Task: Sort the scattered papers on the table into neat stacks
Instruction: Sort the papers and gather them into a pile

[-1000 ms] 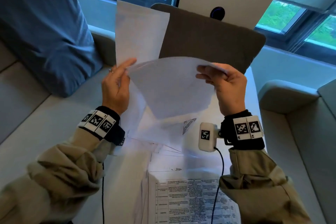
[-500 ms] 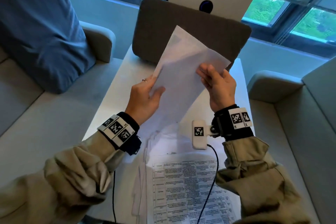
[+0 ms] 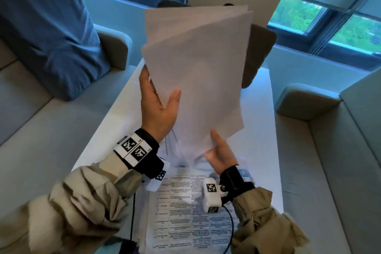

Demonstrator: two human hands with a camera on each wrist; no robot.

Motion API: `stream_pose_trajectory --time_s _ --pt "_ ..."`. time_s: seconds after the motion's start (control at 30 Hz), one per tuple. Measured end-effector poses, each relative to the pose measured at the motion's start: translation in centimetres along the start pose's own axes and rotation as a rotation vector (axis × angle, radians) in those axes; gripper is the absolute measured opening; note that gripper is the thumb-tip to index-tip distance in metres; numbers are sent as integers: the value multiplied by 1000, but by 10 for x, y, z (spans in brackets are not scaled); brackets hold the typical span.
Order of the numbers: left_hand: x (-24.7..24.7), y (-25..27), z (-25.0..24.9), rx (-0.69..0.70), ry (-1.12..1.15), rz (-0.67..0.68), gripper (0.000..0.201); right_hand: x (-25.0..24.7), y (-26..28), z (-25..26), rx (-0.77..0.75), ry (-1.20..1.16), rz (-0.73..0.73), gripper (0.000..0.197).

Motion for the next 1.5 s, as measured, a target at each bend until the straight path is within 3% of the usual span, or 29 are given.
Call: stream_pose_trajectory --time_s 0.1,0.2,0.3,0.37,0.47,0.6,0.8,0.87,0.93,1.0,1.07,1.13,1.2,1.27,1.37,1.5 --pt "-10 5 4 -37 -49 26 100 -62 13 32 -93 153 -253 23" --pt "-40 17 26 -205 -164 -24 100 -107 37 54 -130 298 -337 27" --pt "-66 36 48 -307 -374 48 81 -140 64 60 -92 462 -378 30" --pt "-67 57 63 -413 -521 227 70 -159 77 56 -61 554 -390 21" --pt "-72 100 82 -555 -547 448 41 -187 92 46 -3 660 -420 21" --pt "-97 147 115 -758 -591 533 54 -217 102 23 91 727 -393 14" --pt "-100 205 137 -890 -777 700 19 -242 97 4 163 1010 -345 19" --pt "-100 218 141 -954 -811 746 10 -247 94 3 171 1157 -379 28" --pt "-104 223 142 -946 -932 753 11 -251 92 6 167 1314 -444 58" --pt "-107 222 143 -903 -981 681 20 -237 93 15 68 1561 -467 80" --pt "-100 222 141 -852 -965 640 25 -211 96 21 -62 1733 -434 86" --pt "-90 226 141 -846 -952 649 22 -194 97 16 -108 1808 -367 85" --pt "-84 233 144 -869 -947 698 37 -186 94 -2 -25 1944 -236 82" --pt "-84 235 146 -881 -960 721 39 -184 90 -17 102 2058 -109 75" --pt "-92 221 147 -884 -931 647 30 -175 79 -2 74 1987 -186 50" --pt "-112 176 155 -869 -962 564 31 -143 51 31 -77 1667 -292 27"
Point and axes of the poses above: each hand's wrist, its own y-axis away from the middle knuckle, its own x-axis out of the palm, z = x × y, the point moved 9 cm from there along -y, towards the middle knuckle, and after that the axes turned 8 degrees about y, right-handed, at the moved point
